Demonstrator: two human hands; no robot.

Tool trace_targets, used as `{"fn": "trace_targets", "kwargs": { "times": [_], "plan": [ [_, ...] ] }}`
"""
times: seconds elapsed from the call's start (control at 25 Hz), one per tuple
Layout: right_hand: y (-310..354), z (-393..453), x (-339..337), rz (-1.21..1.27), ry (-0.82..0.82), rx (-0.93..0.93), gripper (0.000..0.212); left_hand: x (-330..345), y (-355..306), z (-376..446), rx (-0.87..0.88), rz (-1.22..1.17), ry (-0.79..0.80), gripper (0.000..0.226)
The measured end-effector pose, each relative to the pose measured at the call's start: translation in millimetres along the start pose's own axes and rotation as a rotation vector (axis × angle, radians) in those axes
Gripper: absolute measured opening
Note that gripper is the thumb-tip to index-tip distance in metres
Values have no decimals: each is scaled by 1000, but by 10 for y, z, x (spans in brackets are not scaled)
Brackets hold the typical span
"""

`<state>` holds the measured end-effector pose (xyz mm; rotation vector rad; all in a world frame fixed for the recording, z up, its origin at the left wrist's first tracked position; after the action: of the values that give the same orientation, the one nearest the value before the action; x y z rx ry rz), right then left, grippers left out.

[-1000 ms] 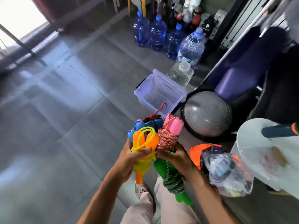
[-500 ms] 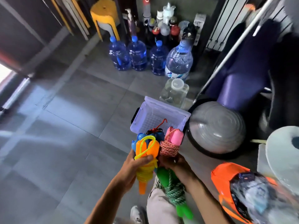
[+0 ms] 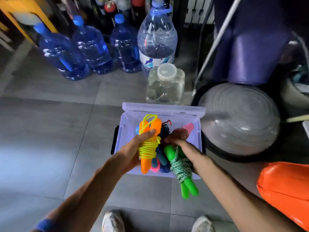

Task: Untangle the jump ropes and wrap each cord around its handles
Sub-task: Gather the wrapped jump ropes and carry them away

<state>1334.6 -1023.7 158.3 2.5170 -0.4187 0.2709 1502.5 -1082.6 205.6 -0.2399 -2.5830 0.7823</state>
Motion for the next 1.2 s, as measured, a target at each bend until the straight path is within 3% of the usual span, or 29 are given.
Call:
{"fn": "trace_targets", "kwargs": {
  "times": [0.12, 0.32, 0.52, 0.68, 0.72, 0.8, 0.84, 0.88, 0.96, 1.04, 1.12, 1.2],
  "plan": [
    [-243, 853, -172, 11, -6, 0, 27, -325, 204, 835, -63, 281, -2, 50],
    [-635, 1819, -390, -20, -77, 29, 18, -710, 573, 1634, -140, 409, -28, 48],
    [-744, 2262, -679, -9, -249, 0, 27, -1124, 655, 2022, -82, 536, 36, 26],
    [-598, 2322, -870, 1, -481, -162, 23, -1341, 660, 2130, -66, 548, -180, 86],
    [-537, 2293, -891, -102, -519, -209, 24, -1329, 619, 2119, -40, 565, -177, 86],
    [-351, 2062, -938, -271, -581, -414, 11, -1331, 427, 2086, 91, 544, -257, 47],
    [-226, 1881, -985, -272, -596, -597, 13, -1354, 268, 2039, 228, 506, -330, 23],
    [-83, 1675, -1074, -291, -671, -811, 18, -1384, 74, 1972, 421, 491, -406, 13],
    [228, 1254, -1303, -415, -976, -1132, 28, -1492, -321, 1826, 767, 531, -596, 13],
    [538, 1162, -1614, -504, -1117, -1071, 46, -1647, -608, 1809, 789, 580, -780, 28],
    [653, 1365, -1753, -473, -854, -794, 45, -1745, -661, 1944, 562, 629, -742, 36],
    [594, 1600, -1780, -468, -574, -658, 34, -1719, -584, 2025, 424, 638, -550, 21]
  ]
}}
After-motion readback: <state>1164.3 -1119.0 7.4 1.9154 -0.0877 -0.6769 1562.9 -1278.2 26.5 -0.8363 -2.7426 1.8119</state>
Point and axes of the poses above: each hand's wrist, its own z-axis towards the middle knuckle, its own x-axis out of the palm, y = z × x, the point moved 3 cm from there along z, towards the middle knuckle, and after that the axes turned 4 degrees about -z, right-handed, at the moved point
